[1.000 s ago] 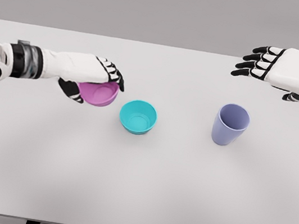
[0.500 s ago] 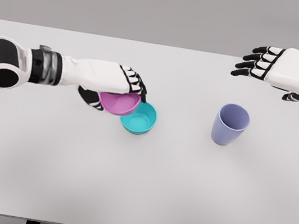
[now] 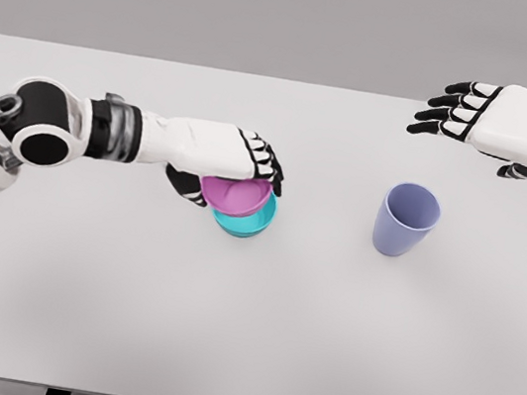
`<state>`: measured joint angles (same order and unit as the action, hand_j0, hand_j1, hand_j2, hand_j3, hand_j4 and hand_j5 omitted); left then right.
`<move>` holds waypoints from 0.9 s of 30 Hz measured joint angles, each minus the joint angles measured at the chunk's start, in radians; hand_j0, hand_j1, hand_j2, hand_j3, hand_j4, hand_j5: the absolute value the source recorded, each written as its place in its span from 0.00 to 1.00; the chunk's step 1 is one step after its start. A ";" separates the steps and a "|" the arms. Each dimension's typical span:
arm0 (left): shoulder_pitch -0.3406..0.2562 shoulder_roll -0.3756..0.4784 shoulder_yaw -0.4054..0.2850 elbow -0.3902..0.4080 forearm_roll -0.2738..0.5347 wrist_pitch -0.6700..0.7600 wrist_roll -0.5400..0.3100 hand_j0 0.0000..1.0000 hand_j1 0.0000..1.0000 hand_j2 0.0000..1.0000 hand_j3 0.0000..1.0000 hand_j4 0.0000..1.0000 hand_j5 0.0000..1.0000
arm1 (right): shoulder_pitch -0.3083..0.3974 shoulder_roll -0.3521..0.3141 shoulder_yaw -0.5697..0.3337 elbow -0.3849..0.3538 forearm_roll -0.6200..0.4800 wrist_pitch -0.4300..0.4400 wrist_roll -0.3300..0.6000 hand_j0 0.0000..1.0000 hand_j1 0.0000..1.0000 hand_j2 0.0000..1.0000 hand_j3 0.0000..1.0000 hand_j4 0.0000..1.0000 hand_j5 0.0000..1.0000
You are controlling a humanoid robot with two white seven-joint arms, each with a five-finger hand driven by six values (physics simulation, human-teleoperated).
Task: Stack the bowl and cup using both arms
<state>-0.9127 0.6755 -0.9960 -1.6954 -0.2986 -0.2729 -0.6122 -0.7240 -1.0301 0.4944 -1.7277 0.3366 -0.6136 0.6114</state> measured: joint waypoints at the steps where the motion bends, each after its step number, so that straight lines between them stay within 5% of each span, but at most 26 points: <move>1: 0.000 -0.005 -0.001 0.005 -0.002 0.000 0.000 0.62 0.62 0.62 0.62 0.62 0.62 | 0.000 0.000 0.000 0.000 0.000 0.000 0.000 1.00 1.00 1.00 1.00 1.00 1.00; 27: 0.017 -0.065 -0.017 0.095 -0.034 0.001 0.000 0.63 0.63 0.63 0.63 0.63 0.63 | 0.012 -0.001 -0.029 -0.001 0.000 0.000 0.000 1.00 1.00 1.00 1.00 1.00 1.00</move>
<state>-0.8958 0.6105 -1.0128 -1.6004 -0.3328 -0.2718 -0.6120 -0.7118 -1.0307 0.4657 -1.7285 0.3367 -0.6136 0.6114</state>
